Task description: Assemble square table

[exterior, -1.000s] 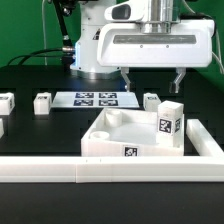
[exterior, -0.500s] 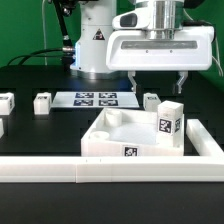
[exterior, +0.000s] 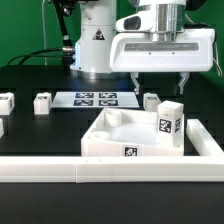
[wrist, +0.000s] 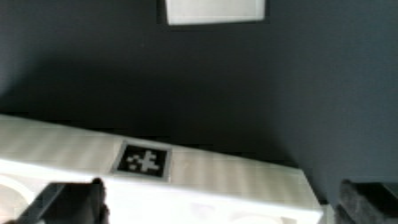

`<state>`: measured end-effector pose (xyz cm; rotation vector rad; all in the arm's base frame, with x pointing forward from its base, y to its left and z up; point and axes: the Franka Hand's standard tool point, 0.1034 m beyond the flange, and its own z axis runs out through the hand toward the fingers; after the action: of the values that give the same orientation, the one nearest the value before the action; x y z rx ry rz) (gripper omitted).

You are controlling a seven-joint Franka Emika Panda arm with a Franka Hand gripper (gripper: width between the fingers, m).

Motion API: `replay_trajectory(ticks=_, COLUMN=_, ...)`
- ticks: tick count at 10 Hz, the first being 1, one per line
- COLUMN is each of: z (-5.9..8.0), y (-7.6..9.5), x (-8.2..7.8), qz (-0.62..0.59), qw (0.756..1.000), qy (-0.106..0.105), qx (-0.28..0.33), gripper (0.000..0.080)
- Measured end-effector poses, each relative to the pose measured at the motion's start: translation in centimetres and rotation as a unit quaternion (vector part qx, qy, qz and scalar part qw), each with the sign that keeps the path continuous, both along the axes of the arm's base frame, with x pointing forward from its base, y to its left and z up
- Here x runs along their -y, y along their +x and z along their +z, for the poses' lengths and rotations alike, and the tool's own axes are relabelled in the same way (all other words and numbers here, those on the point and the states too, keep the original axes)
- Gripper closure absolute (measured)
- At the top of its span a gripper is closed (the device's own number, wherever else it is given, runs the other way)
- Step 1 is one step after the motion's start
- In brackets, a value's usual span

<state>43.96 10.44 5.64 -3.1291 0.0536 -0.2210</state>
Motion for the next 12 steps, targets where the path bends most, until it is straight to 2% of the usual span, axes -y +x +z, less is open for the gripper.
replay_trajectory(ticks=1, z=-0.2, y=-0.3, x=0.4, qz=0.000, qw=1.000, qy=-0.002, qx=0.001, gripper=0.0150)
replay_trajectory(ticks=3, z=-0.7, y=-1.7, x=0.7, qz=-0.004, qw=0.997, qy=0.000, qx=-0.071, gripper=0.0150)
replay_trajectory(ticks=5, z=-0.7, y=-2.1, x=0.9, qz=-0.012, qw=0.991, qy=0.002, qx=-0.130, gripper=0.0150)
replay_trajectory(ticks=8, z=-0.2, y=-2.6, x=0.3, qz=-0.012, qw=0.973, qy=0.006, qx=-0.229, gripper=0.0150)
replay_trajectory(ticks=11, z=-0.4, y=-2.9, x=0.8, qz=-0.022, qw=0.949, qy=0.005, qx=-0.314, gripper=0.0150)
replay_trajectory(ticks=12, z=-0.3, y=-3.5, x=1.0, qz=-0.025, qw=0.938, qy=0.005, qx=-0.347, gripper=0.0150)
